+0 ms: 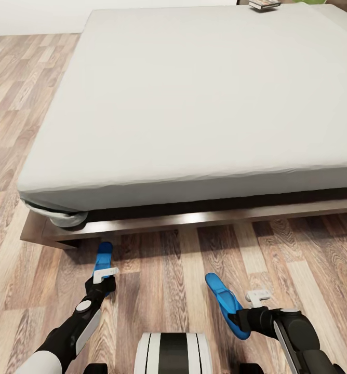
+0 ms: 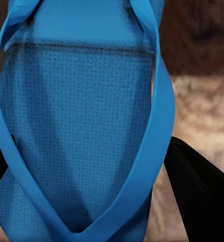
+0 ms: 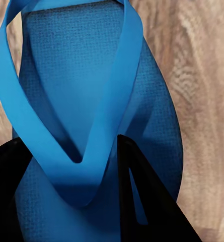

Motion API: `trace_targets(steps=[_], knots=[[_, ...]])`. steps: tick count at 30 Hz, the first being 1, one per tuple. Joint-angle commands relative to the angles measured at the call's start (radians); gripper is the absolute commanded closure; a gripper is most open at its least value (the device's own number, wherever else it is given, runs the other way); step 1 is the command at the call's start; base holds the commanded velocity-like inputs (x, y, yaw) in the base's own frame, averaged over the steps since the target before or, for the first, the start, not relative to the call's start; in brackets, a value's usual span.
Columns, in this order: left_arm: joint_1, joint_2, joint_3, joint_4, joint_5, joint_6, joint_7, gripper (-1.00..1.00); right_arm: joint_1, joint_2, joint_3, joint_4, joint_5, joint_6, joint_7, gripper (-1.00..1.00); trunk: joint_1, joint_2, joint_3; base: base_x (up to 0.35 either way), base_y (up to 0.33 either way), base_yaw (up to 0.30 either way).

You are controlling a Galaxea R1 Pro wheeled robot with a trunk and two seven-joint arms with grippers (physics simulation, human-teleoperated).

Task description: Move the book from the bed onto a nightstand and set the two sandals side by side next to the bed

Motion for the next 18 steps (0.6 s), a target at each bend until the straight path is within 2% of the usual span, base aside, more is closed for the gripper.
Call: trace_targets(steps=[1, 18], knots=[[-0.001, 0.002, -0.008, 0.000, 0.010, -0.005, 0.008, 1.00, 0.000, 0.000, 0.000, -0.001, 0.010, 0.003, 0.010, 1.00, 0.000, 0.000, -0.001, 0.000, 0.000, 0.000], [-0.001, 0.004, -0.008, -0.001, 0.010, -0.005, 0.008, 1.00, 0.003, 0.000, -0.003, -0.021, 0.010, 0.002, 0.011, 1.00, 0.000, 0.000, -0.001, 0.000, 0.000, 0.000]])
